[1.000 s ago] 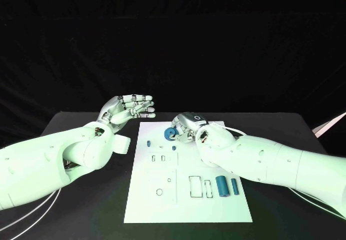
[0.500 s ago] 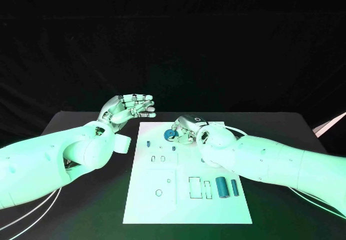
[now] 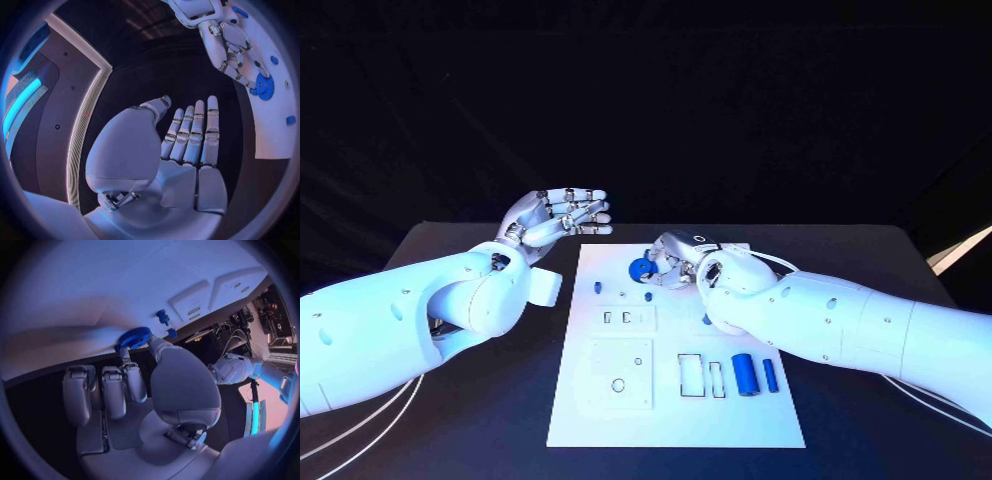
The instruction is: Assemble the parts on the task board
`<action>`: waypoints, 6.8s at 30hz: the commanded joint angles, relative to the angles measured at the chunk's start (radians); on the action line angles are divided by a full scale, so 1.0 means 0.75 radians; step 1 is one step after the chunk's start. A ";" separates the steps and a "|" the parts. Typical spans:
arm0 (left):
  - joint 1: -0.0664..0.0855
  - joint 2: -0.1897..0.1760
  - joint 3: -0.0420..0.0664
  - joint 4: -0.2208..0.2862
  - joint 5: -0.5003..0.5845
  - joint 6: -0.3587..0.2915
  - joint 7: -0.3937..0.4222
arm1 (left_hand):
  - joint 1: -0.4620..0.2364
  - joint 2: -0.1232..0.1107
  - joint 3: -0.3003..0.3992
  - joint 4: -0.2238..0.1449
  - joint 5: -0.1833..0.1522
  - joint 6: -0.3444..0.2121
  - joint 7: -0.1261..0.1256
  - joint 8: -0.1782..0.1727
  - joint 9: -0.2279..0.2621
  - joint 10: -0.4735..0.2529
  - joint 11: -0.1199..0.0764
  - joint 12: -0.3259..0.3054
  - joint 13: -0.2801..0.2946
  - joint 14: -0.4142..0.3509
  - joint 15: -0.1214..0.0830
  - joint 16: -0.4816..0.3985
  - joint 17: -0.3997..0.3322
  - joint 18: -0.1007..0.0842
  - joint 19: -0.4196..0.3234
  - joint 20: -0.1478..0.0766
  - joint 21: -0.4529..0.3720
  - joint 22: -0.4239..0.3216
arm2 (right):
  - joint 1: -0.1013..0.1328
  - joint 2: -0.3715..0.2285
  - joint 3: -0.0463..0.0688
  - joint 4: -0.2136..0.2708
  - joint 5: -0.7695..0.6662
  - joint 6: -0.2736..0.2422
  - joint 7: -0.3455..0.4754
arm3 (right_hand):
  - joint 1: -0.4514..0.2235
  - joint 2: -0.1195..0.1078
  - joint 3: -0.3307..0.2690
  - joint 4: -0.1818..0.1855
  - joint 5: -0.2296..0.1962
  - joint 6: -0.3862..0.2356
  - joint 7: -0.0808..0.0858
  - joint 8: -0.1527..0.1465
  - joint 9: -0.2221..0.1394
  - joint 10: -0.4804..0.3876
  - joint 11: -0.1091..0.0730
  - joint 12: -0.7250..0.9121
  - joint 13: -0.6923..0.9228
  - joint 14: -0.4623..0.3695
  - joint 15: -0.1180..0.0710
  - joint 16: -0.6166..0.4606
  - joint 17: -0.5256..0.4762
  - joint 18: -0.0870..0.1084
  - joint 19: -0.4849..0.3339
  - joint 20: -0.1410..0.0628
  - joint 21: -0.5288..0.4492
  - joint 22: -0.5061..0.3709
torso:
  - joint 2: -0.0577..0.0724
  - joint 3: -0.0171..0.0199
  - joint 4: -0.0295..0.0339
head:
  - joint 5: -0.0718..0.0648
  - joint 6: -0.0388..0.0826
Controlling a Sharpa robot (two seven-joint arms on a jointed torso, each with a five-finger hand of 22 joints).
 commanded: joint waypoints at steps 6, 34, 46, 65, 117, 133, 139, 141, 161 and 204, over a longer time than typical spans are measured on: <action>0.002 -0.002 0.001 -0.002 0.000 0.003 0.002 | -0.016 -0.021 0.020 -0.018 -0.004 -0.013 0.061 0.008 0.023 -0.001 -0.001 -0.009 0.021 -0.011 0.004 -0.018 0.024 0.002 0.011 -0.006 0.021 0.024 | -0.001 -0.096 -0.002 0.099 0.000 -0.150 0.040 | -0.008 0.008 0.014 0.004 0.017 0.024 0.005 0.023 0.027 0.024 0.004 0.025 0.223 0.137 0.007 0.018 0.366 -0.042 0.111 0.005 0.030 0.323 | -0.004 0.0017 -0.0065 | 0.006 0.006; -0.007 -0.011 -0.004 -0.022 0.004 0.013 0.007 | -0.017 -0.022 0.019 -0.020 -0.004 -0.014 0.061 0.007 0.023 -0.002 -0.001 -0.009 0.021 -0.012 0.004 -0.019 0.025 0.002 0.010 -0.006 0.022 0.024 | 0.092 -0.625 0.012 0.250 0.463 0.095 0.435 | 0.230 -0.070 0.034 -0.166 0.016 -0.010 0.013 -0.022 0.022 -0.059 0.010 -0.087 0.148 0.137 0.012 0.018 0.366 -0.013 0.043 0.009 -0.080 0.235 | -0.035 0.0340 -0.0583 | 0.022 0.006; -0.009 -0.007 -0.004 -0.028 0.004 0.017 0.008 | -0.017 -0.022 0.020 -0.022 -0.004 -0.014 0.060 0.007 0.023 -0.002 -0.001 -0.009 0.021 -0.012 0.004 -0.020 0.027 0.002 0.010 -0.006 0.023 0.024 | 0.063 -0.572 0.010 0.137 0.443 0.095 0.429 | 0.239 -0.073 0.030 -0.171 0.016 -0.015 0.014 -0.026 0.021 -0.060 0.011 -0.089 0.146 0.137 0.012 0.018 0.366 -0.014 0.045 0.009 -0.078 0.237 | -0.033 0.0294 -0.0529 | 0.018 -0.003; -0.010 -0.005 -0.004 -0.031 0.004 0.018 0.008 | -0.017 -0.022 0.020 -0.022 -0.004 -0.014 0.060 0.007 0.023 -0.002 -0.001 -0.009 0.021 -0.012 0.004 -0.020 0.027 0.002 0.010 -0.006 0.023 0.024 | 0.018 -0.495 0.007 0.043 0.422 0.102 0.413 | 0.272 -0.043 0.057 -0.188 0.017 0.004 0.008 -0.020 0.025 -0.046 0.005 -0.074 0.157 0.137 0.008 0.018 0.366 -0.017 0.054 0.006 -0.068 0.247 | -0.035 0.0260 -0.0539 | 0.021 -0.021; -0.009 -0.007 -0.004 -0.031 0.004 0.018 0.003 | -0.016 -0.022 0.021 -0.027 -0.004 -0.014 0.060 0.007 0.024 -0.002 -0.002 -0.009 0.021 -0.012 0.004 -0.021 0.029 0.002 0.009 -0.006 0.025 0.025 | -0.005 -0.421 0.002 -0.019 0.425 0.111 0.405 | 0.226 0.055 0.216 -0.210 0.015 0.126 -0.026 0.032 0.043 -0.001 -0.023 -0.022 0.194 0.137 -0.023 0.018 0.366 -0.027 0.079 -0.020 -0.031 0.281 | -0.035 0.0301 -0.0568 | 0.031 -0.034; -0.009 -0.008 -0.004 -0.031 0.004 0.019 0.000 | -0.017 -0.020 0.022 -0.030 -0.004 -0.014 0.061 0.007 0.025 -0.002 -0.001 -0.008 0.021 -0.013 0.004 -0.023 0.032 0.002 0.007 -0.006 0.027 0.026 | -0.006 -0.417 0.002 -0.016 0.424 0.066 0.388 | 0.212 0.092 0.257 -0.234 0.016 0.161 -0.048 0.071 0.066 0.010 -0.043 -0.012 0.202 0.137 -0.043 0.018 0.366 -0.032 0.090 -0.040 -0.014 0.296 | -0.035 0.0307 -0.0562 | 0.032 -0.034; -0.009 -0.010 -0.004 -0.032 0.004 0.019 0.000 | -0.017 -0.020 0.022 -0.030 -0.004 -0.014 0.061 0.007 0.025 -0.002 -0.001 -0.008 0.021 -0.013 0.004 -0.023 0.032 0.002 0.007 -0.006 0.027 0.026 | -0.006 -0.429 0.002 0.018 0.419 0.011 0.371 | 0.211 0.096 0.262 -0.236 0.016 0.160 -0.048 0.073 0.067 0.012 -0.044 -0.011 0.203 0.137 -0.043 0.018 0.366 -0.034 0.093 -0.041 -0.008 0.301 | -0.036 0.0313 -0.0575 | 0.034 -0.035; -0.009 -0.011 -0.004 -0.032 0.004 0.019 0.000 | -0.017 -0.020 0.022 -0.030 -0.004 -0.014 0.061 0.007 0.025 -0.002 -0.001 -0.008 0.021 -0.013 0.004 -0.023 0.032 0.002 0.007 -0.006 0.027 0.026 | -0.004 -0.439 0.003 0.048 0.408 -0.015 0.353 | 0.210 0.097 0.263 -0.237 0.016 0.160 -0.048 0.073 0.067 0.012 -0.044 -0.011 0.203 0.137 -0.043 0.018 0.366 -0.034 0.095 -0.041 -0.005 0.304 | -0.037 0.0306 -0.0591 | 0.036 -0.037; -0.009 0.012 -0.007 -0.075 0.012 0.022 -0.005 | -0.019 -0.020 0.022 -0.032 -0.004 -0.014 0.061 0.006 0.025 -0.003 -0.001 -0.008 0.021 -0.013 0.004 -0.024 0.035 0.002 0.006 -0.006 0.029 0.026 | 0.015 -0.384 0.006 0.474 0.263 -0.154 0.072 | 0.200 0.105 0.274 -0.240 0.015 0.158 -0.043 0.079 0.072 0.010 -0.043 -0.015 0.201 0.137 -0.037 0.018 0.366 -0.039 0.104 -0.039 0.010 0.315 | -0.057 0.0250 -0.0683 | 0.066 -0.051; -0.009 0.060 -0.018 -0.139 0.019 0.032 -0.010 | -0.020 -0.020 0.022 -0.032 -0.004 -0.014 0.060 0.006 0.025 -0.002 -0.001 -0.008 0.021 -0.013 0.004 -0.024 0.036 0.002 0.006 -0.006 0.029 0.026 | -0.165 -0.072 -0.028 0.394 -0.007 -0.147 -0.101 | 0.175 0.091 0.278 -0.246 0.013 0.149 -0.035 0.085 0.078 0.010 -0.035 -0.016 0.201 0.137 -0.030 0.018 0.366 -0.037 0.102 -0.034 0.005 0.312 | -0.065 0.0192 -0.0682 | 0.115 -0.107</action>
